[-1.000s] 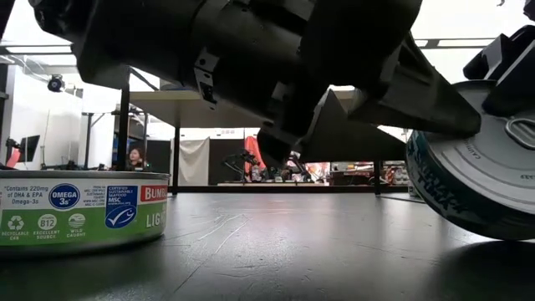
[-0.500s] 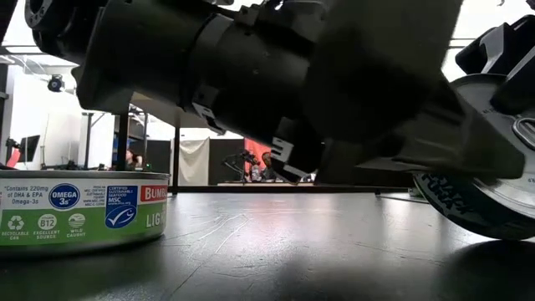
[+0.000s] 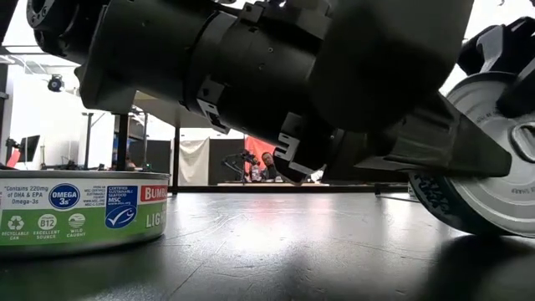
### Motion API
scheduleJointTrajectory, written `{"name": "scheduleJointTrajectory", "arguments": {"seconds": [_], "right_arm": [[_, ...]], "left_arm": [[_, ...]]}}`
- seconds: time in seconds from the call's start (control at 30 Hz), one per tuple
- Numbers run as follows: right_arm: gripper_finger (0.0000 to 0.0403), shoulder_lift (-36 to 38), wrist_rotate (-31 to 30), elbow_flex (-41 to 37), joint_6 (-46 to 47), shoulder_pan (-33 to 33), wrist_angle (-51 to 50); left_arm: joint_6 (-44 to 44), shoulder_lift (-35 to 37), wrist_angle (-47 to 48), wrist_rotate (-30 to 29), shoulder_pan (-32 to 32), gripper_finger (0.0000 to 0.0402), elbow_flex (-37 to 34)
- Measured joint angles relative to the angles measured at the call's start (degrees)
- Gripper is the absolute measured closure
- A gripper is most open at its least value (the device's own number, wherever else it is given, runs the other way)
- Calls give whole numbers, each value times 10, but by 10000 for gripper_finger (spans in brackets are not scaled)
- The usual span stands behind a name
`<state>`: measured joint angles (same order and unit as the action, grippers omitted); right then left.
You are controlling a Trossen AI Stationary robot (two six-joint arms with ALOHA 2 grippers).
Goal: Stack canned seafood by type on shelf
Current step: Stack the light green tuna can on the light green tuna can
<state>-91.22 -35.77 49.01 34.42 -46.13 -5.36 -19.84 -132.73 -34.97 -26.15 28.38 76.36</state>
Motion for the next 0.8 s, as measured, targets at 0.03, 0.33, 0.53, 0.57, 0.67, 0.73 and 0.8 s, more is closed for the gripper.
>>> {"name": "scheduleJointTrajectory", "arguments": {"seconds": [0.03, 0.33, 0.53, 0.57, 0.67, 0.73, 0.8], "right_arm": [[237, 0, 2, 0, 8, 0, -1], [194, 42, 2, -1, 25, 0, -6], [178, 116, 2, -1, 5, -6, -3], [177, 128, 1, -1, -4, -11, -3], [175, 161, -20, -1, -28, -30, -1], [175, 178, -51, 0, -42, -50, 2], [175, 187, -88, 0, -55, -70, 3]], "left_arm": [[-6, 0, 0, -3, 0, 278, 0], [-26, 0, -25, -3, 0, 278, 0], [-32, 6, -67, 17, 1, 278, -1], [-28, 12, -79, 27, 1, 278, -2], [-13, 39, -95, 32, 3, 278, -18], [-1, 58, -99, 32, 5, 278, -36], [5, 77, -118, 31, 6, 278, -60]]}}
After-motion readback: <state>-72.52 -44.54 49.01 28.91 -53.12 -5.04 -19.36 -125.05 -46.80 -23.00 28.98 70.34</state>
